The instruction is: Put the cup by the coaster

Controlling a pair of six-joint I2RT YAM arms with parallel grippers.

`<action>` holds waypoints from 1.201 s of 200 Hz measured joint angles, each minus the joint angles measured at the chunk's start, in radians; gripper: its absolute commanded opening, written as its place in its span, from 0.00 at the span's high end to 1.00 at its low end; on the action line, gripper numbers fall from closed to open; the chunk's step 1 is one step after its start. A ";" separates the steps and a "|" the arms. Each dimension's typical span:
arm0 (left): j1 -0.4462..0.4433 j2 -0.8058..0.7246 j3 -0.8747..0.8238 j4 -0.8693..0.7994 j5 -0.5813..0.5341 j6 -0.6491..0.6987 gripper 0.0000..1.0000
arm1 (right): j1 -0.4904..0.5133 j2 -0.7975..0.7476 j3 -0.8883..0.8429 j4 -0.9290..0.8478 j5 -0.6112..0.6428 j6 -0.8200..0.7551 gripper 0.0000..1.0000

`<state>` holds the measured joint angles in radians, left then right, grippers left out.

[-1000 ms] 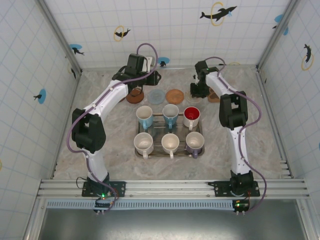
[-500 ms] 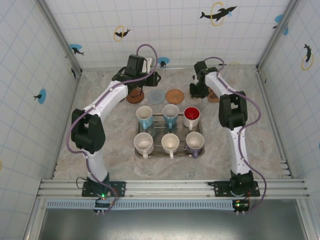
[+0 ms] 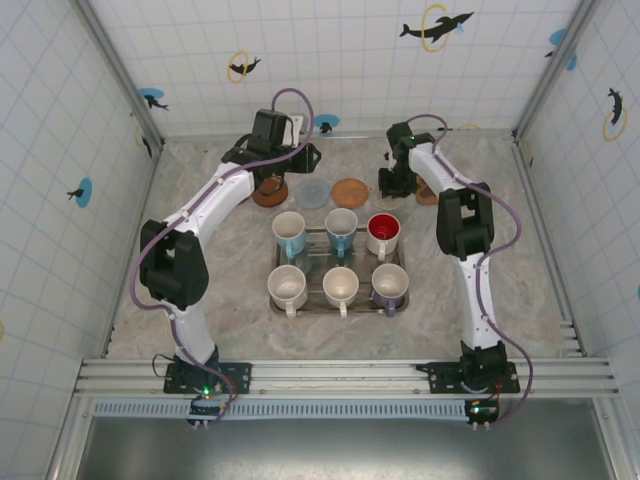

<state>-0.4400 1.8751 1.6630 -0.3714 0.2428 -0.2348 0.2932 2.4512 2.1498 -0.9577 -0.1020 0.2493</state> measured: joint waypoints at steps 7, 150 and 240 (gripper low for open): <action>0.000 -0.001 0.000 0.000 0.000 0.000 0.50 | 0.000 0.000 0.008 -0.006 -0.001 0.001 0.67; 0.000 -0.017 0.000 0.005 0.000 0.002 0.51 | -0.166 0.002 0.168 -0.029 -0.006 0.003 0.49; 0.000 -0.032 -0.016 0.023 -0.018 0.000 0.50 | -0.302 0.068 0.254 0.074 -0.022 0.055 0.48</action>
<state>-0.4400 1.8435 1.6466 -0.3481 0.2245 -0.2352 -0.0086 2.5191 2.4042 -0.8833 -0.1242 0.3042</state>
